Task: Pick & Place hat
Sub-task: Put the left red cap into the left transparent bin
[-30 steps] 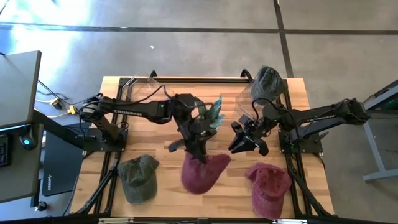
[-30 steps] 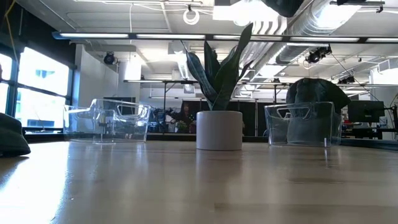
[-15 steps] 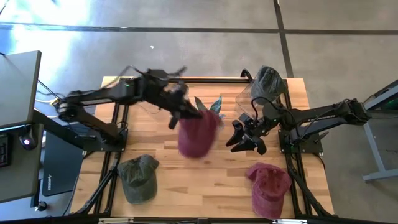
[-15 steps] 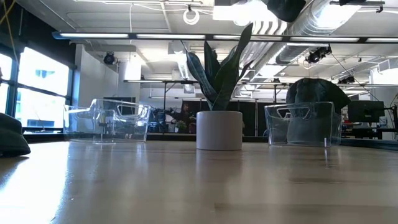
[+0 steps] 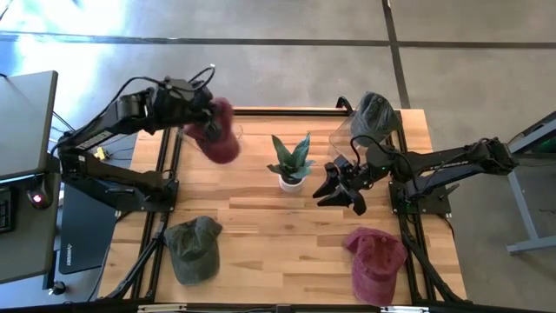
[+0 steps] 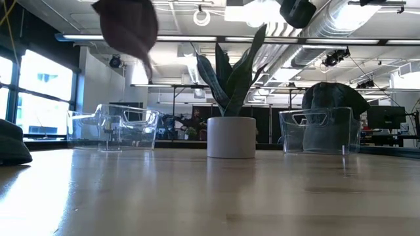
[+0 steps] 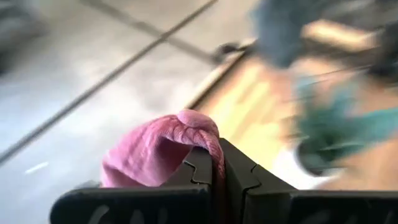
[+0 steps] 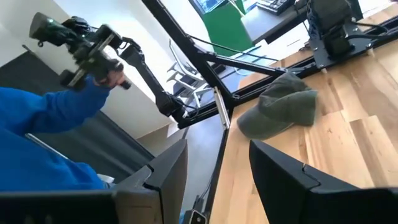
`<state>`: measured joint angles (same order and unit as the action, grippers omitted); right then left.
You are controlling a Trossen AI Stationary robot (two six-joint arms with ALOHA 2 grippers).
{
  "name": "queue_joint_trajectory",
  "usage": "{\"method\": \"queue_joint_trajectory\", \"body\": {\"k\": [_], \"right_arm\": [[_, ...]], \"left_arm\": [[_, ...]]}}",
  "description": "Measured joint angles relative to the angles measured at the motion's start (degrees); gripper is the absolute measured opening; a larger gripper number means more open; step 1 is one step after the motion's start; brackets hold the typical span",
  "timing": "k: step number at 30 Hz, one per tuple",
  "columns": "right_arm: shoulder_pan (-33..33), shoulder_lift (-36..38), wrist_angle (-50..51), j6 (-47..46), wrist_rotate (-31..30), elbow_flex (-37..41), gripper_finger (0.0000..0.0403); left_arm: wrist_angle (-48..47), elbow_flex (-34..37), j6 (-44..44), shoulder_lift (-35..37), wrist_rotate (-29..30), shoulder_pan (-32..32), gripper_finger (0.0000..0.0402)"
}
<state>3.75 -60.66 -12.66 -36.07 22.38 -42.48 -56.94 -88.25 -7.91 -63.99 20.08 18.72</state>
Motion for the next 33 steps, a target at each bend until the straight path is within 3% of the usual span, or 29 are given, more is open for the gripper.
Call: {"method": "queue_joint_trajectory", "body": {"k": [5, 9, 16, 24, 30, 33], "right_arm": [[0.0, 0.0, 0.0, 0.6, -2.3, 0.0, 0.0167], [-0.4, 0.0, 0.0, 0.6, -3.0, 0.0, 0.0167], [-1.6, 0.0, 0.0, 0.1, -2.8, 0.0, 0.0167], [-2.7, 0.0, -0.1, -5.1, -2.8, 0.0, 0.0167], [-3.9, 0.0, -0.1, -7.0, -8.4, 0.0, 0.0167], [-5.0, 0.0, -0.1, -7.0, -13.0, 0.0, 0.0167]], "left_arm": [[-1.2, 0.4, 7.9, 0.1, 5.8, 7.9, 0.0000], [0.8, 4.0, 16.7, 0.1, 5.9, 13.6, 0.0000], [7.5, 16.3, 21.9, 0.1, 2.9, 21.3, 0.0000], [16.5, 28.6, 34.0, 0.1, -0.6, 25.8, 0.0000], [16.9, 32.4, 42.0, 0.1, 7.2, 25.7, 0.0000], [17.9, 34.0, 42.5, 0.1, 7.5, 26.6, 0.0000]]}}
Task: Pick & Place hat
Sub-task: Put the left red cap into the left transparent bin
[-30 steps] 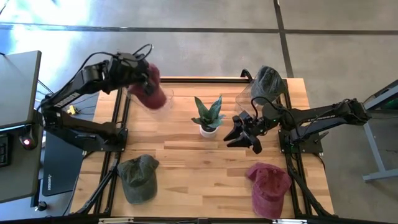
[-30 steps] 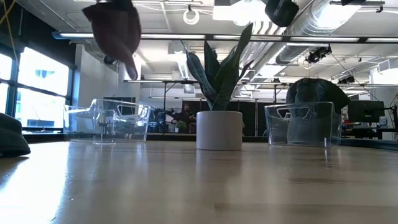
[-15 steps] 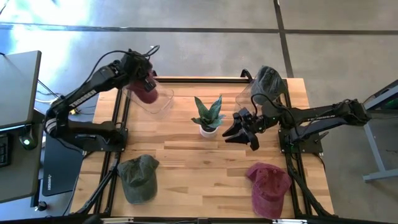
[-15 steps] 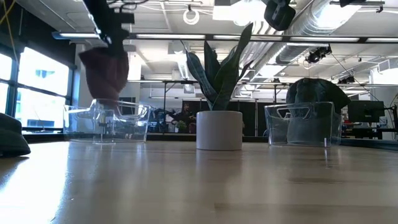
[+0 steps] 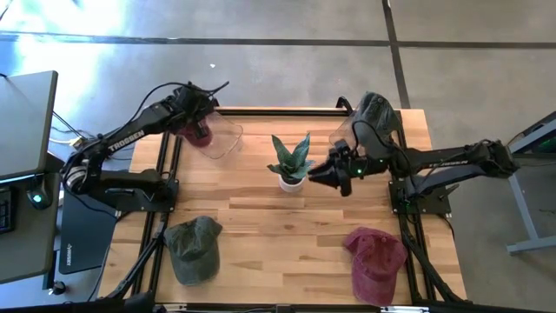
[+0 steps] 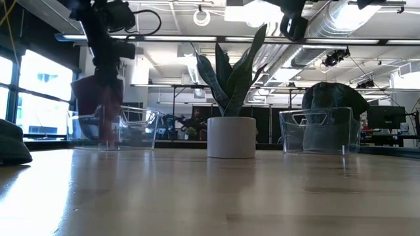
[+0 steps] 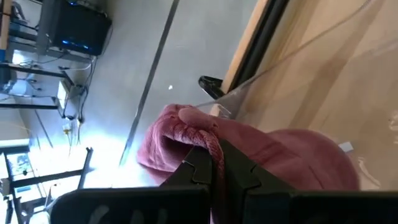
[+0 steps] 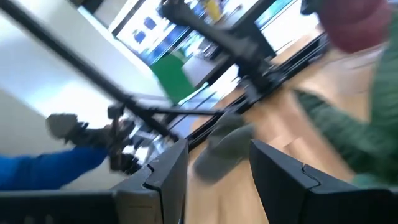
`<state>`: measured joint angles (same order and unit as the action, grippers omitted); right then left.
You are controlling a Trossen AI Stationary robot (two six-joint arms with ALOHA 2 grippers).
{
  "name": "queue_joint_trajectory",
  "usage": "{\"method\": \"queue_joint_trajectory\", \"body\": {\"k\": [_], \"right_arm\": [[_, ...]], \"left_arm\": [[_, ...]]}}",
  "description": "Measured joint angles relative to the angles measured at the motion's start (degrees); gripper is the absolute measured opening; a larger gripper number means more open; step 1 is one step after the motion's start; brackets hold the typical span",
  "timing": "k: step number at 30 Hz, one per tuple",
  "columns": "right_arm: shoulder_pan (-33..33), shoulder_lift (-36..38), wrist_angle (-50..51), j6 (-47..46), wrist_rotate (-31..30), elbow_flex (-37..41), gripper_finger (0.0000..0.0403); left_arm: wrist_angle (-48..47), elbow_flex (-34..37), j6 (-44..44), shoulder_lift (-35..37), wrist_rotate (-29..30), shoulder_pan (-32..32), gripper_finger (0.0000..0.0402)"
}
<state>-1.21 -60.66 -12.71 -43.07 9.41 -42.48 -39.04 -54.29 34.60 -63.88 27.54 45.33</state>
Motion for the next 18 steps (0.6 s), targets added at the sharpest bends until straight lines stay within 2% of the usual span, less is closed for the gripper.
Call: {"method": "queue_joint_trajectory", "body": {"k": [7, 11, 18], "right_arm": [[-3.6, 0.0, -0.2, -0.5, -3.5, 0.0, 0.0167], [-5.9, 0.0, -0.2, -2.0, -5.0, 0.0, 0.0167], [-9.5, 0.0, -0.3, -6.0, -5.7, 0.0, 0.0167]], "left_arm": [[8.2, 6.8, 7.1, 0.0, -3.1, 6.0, 0.0000], [11.1, 7.4, 12.5, 0.0, -3.1, 8.4, 0.0006], [10.9, 7.3, 16.2, 0.0, -1.9, 8.4, 0.0058]]}}
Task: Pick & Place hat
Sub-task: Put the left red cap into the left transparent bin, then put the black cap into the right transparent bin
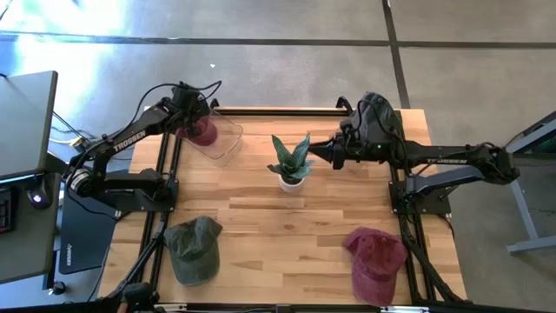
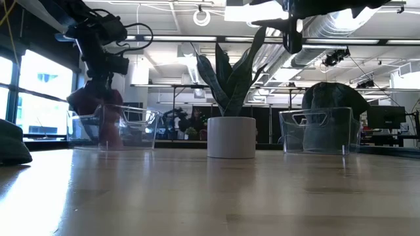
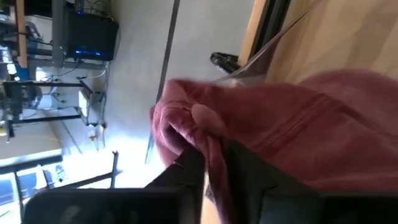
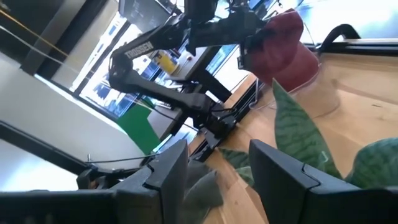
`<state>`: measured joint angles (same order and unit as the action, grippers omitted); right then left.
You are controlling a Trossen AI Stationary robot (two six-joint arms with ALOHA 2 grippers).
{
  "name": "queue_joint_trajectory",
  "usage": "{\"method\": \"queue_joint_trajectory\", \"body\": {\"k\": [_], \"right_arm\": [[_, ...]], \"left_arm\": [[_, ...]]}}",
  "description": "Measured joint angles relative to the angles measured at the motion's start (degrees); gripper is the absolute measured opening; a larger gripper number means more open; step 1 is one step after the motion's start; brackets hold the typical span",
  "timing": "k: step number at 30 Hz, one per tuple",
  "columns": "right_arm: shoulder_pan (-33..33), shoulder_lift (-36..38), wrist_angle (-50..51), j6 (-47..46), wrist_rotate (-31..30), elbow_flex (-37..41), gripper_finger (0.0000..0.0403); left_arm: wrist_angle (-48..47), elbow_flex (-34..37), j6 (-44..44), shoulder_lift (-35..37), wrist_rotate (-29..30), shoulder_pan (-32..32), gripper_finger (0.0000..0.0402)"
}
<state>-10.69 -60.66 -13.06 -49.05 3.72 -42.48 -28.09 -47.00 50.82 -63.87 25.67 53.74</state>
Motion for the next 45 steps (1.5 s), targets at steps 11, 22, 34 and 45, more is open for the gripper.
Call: {"method": "queue_joint_trajectory", "body": {"k": [11, 22, 34, 45], "right_arm": [[-2.9, 0.0, -0.1, 5.7, 6.3, 0.0, 0.0167], [-7.2, 0.0, -0.1, 12.5, 19.4, 0.0, 0.0167], [-10.6, 0.0, 0.5, 13.2, 30.3, 0.0, 0.0167], [-10.6, 0.0, 7.2, 14.3, 29.5, 0.0, 0.0167]], "left_arm": [[-2.3, -1.7, 6.0, -0.1, 5.7, -3.1, 0.0102], [-5.6, -4.5, 7.4, -1.5, 8.1, -4.6, 0.0048], [-21.4, -9.8, -16.7, -1.5, 11.9, -5.4, 0.0210], [-37.9, -35.2, -45.6, -1.6, -9.1, -6.5, 0.0233]]}}
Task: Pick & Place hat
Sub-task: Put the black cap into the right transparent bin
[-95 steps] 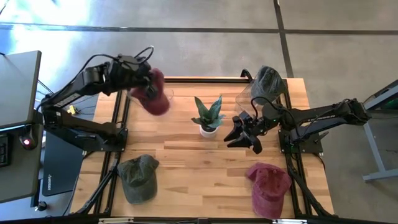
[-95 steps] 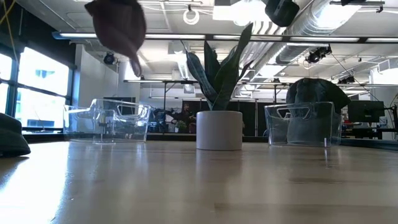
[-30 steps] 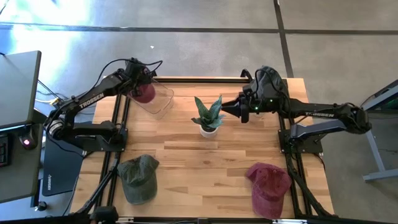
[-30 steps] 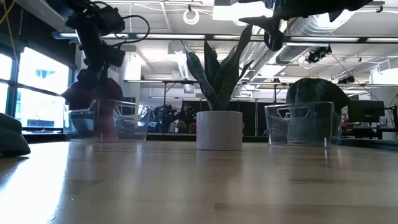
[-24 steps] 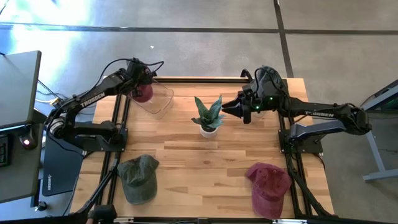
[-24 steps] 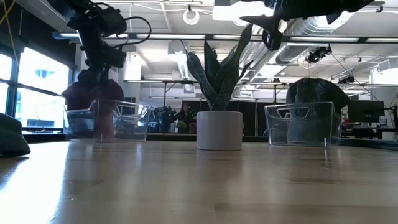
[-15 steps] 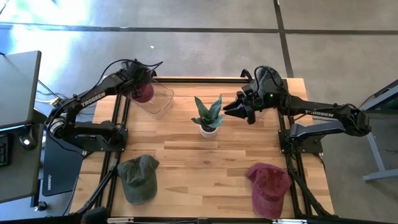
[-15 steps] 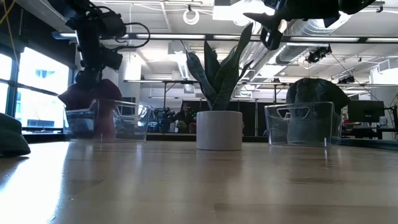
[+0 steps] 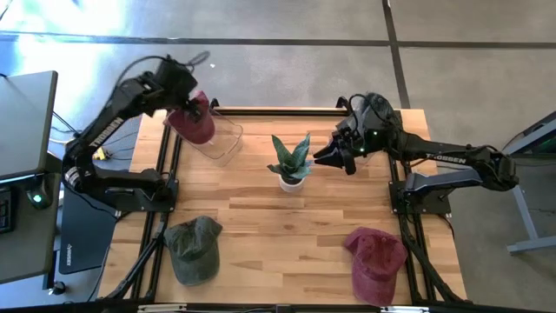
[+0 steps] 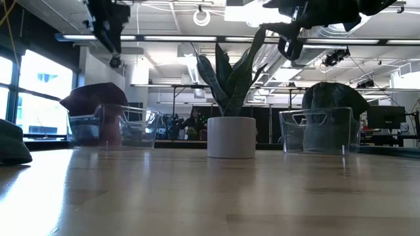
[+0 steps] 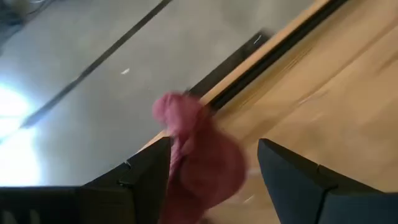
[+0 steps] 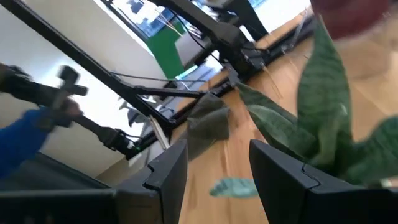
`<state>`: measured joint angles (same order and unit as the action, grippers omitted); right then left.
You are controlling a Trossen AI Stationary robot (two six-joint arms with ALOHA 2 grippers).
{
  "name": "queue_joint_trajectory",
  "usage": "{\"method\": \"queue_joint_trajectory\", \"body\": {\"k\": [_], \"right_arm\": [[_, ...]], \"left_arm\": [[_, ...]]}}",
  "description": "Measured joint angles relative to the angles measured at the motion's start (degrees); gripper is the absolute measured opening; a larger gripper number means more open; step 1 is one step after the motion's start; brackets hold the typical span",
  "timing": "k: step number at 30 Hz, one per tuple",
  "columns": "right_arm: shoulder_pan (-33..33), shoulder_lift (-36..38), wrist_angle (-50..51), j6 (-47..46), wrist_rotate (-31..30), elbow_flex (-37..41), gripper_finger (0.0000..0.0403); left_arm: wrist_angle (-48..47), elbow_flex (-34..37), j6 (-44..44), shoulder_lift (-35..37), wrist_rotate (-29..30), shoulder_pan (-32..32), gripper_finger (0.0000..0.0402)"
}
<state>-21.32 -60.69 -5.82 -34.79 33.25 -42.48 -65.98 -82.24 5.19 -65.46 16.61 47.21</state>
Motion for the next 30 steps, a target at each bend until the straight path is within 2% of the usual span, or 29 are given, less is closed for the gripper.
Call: {"method": "queue_joint_trajectory", "body": {"k": [5, 9, 11, 14, 19, 23, 30], "right_arm": [[0.6, 0.0, 2.2, -2.2, -3.6, 0.0, 0.0167], [3.0, 0.0, 3.2, -7.0, -6.8, -1.1, 0.0167], [4.9, 0.0, 4.9, -8.6, -7.5, -3.0, 0.0166], [8.5, 0.0, 12.5, -9.4, -9.1, -7.5, 0.0158], [15.3, 0.0, 32.1, -10.9, -12.7, -17.1, 0.0132], [21.3, 0.0, 45.0, -16.6, -17.0, -22.7, 0.0115], [31.0, 0.0, 51.4, -28.6, -19.6, -22.6, 0.0101]], "left_arm": [[-2.8, -6.6, -1.1, 0.1, -11.7, 0.0, 0.0233], [-3.7, -7.1, -1.5, 0.0, -21.9, -1.1, 0.0233], [-5.0, -7.0, -2.1, -0.1, -24.7, -2.8, 0.0233], [-5.1, -7.0, -3.2, -0.2, -25.2, -6.6, 0.0233], [-1.2, -7.0, -5.5, -0.2, -25.2, -15.3, 0.0233], [2.6, -7.0, -5.5, -1.1, -25.3, -23.0, 0.0234], [2.5, -7.0, -6.0, -2.6, -23.7, -32.8, 0.0234]]}}
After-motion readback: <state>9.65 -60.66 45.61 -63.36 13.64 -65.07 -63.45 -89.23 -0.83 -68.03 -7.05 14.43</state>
